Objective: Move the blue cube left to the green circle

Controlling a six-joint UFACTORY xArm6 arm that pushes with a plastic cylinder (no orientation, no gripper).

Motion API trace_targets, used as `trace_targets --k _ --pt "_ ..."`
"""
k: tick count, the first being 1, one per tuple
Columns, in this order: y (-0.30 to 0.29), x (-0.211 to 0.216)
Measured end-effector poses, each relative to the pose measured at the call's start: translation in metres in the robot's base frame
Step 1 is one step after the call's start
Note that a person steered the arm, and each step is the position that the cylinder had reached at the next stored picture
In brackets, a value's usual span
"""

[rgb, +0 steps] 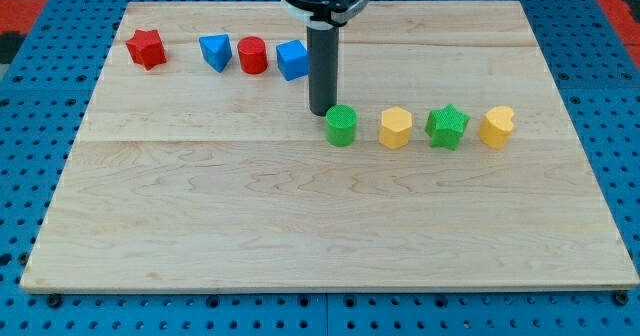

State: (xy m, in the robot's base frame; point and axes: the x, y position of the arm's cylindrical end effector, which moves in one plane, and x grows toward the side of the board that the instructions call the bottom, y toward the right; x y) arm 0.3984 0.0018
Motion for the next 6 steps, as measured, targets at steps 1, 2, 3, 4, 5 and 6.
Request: trace_targets --k 1,2,3,4,5,6 --pt "0.003 -0.009" --pt "0.024 -0.05" --pt "0.034 -0.092" --pt "-0.008 -0.095" --pt "-0.034 -0.098" --pt "-0.039 -0.122"
